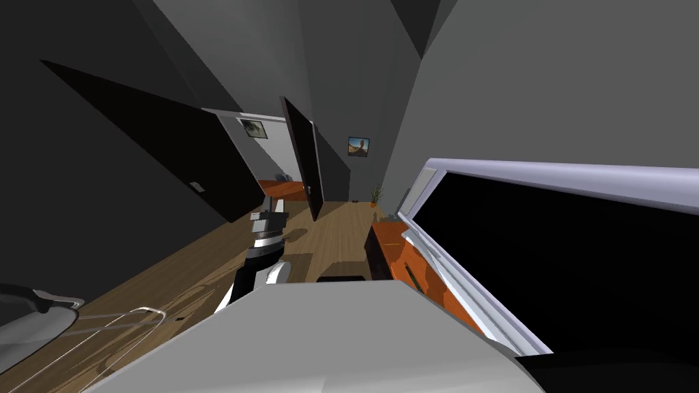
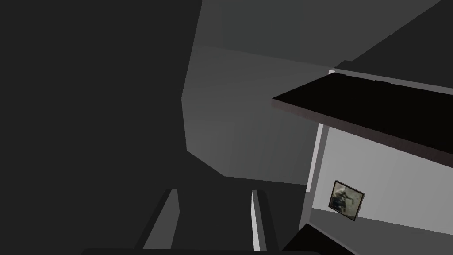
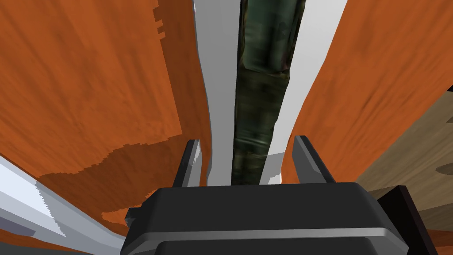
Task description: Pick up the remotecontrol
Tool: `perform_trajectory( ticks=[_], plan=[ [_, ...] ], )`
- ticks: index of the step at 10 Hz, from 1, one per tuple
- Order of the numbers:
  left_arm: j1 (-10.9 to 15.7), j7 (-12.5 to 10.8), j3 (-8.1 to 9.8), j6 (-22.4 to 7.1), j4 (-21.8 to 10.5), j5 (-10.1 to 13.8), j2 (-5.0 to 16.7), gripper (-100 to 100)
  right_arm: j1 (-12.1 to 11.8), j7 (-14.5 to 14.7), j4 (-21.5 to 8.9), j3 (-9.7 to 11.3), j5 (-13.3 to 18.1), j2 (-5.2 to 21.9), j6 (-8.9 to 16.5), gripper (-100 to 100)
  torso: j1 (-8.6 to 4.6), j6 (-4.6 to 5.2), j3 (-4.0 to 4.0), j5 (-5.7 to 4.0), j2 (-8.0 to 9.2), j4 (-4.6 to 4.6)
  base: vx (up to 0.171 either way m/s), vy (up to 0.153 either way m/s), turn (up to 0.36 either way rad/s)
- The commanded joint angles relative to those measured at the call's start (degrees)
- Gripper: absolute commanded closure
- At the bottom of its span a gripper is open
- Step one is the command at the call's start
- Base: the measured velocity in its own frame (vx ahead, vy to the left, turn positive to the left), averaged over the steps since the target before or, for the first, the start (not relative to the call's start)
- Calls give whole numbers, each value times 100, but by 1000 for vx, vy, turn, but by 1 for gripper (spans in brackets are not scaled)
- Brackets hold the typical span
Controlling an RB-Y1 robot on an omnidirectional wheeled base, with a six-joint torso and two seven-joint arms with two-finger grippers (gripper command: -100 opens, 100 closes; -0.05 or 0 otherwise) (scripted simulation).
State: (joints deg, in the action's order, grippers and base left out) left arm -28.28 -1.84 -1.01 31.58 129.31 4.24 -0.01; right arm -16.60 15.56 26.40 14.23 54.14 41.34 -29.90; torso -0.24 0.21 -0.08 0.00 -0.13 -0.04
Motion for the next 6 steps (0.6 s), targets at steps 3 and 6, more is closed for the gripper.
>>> perform_trajectory(
  ticks=[3,6],
  plan=[
    [-1,0,1,0,0,0,0,0,-5,564,43,-7,93,150,-317,100,1,4,-22,4,-38,-9,203,-12,-417],
    [0,0,0,0,0,0,0,0,-9,969,77,-11,151,240,-512,100,5,-13,-26,5,-45,-7,175,11,-308]
  ],
)
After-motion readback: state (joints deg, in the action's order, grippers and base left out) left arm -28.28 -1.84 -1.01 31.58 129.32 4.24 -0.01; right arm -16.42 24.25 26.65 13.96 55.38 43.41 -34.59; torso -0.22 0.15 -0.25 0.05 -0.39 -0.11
